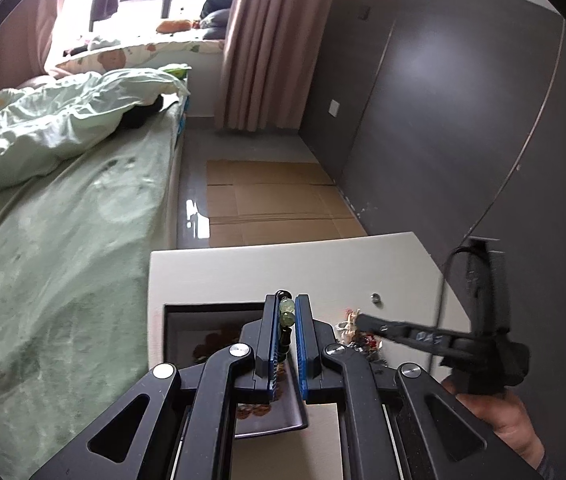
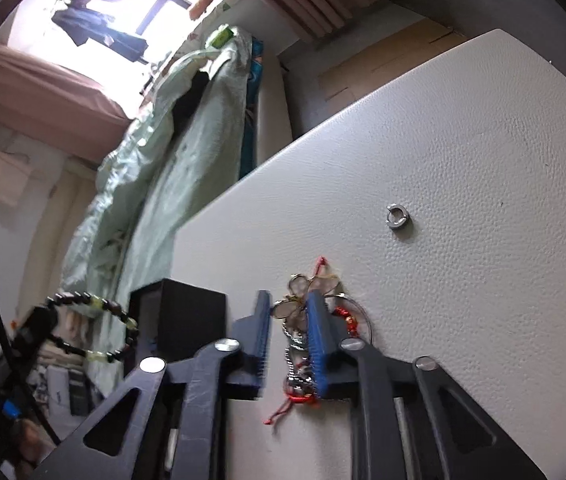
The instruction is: Organize jewelry
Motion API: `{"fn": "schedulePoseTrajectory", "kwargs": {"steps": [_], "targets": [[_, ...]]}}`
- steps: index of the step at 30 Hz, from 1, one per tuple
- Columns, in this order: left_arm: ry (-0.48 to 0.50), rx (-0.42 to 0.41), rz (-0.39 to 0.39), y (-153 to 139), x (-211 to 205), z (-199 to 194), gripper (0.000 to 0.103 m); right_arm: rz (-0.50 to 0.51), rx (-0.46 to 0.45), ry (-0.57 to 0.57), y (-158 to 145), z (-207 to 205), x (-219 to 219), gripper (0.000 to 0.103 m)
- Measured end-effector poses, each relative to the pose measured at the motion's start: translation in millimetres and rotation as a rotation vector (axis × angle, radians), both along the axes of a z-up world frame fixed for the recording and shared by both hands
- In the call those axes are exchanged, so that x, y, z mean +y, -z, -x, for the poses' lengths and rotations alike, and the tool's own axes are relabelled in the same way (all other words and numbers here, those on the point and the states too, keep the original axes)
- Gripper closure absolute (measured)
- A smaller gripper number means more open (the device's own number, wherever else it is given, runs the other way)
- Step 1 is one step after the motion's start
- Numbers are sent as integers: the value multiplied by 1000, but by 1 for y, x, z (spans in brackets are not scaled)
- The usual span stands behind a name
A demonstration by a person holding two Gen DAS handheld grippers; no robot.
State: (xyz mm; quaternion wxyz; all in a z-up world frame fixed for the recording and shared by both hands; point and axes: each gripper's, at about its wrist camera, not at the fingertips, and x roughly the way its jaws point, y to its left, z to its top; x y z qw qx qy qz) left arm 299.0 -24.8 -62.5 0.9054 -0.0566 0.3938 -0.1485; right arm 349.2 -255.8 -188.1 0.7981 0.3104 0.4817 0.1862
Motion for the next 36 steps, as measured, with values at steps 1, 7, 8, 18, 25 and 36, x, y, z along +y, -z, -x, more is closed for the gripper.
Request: {"fn": "schedulePoseTrajectory", "kwargs": {"steps": [1, 7, 8, 18, 25, 36], "targets": [[-6, 1, 7, 1, 4, 0, 95, -4, -8, 8, -2, 2, -2, 98], [-31, -4, 42, 3, 20, 5, 95, -51, -37, 44, -11, 13, -13, 101], [-33, -4, 46, 4, 22, 5, 95, -54, -43, 45, -14, 13, -13, 101], [-38, -23, 67, 2, 31, 10, 95, 44, -10, 22, -23, 7, -7, 92], [-49, -26, 67, 15, 37, 5, 95, 84, 18, 11, -21, -15, -5, 86], [-47, -4, 109, 28, 47, 0, 95, 194, 54, -41, -12, -19, 17, 70]]}}
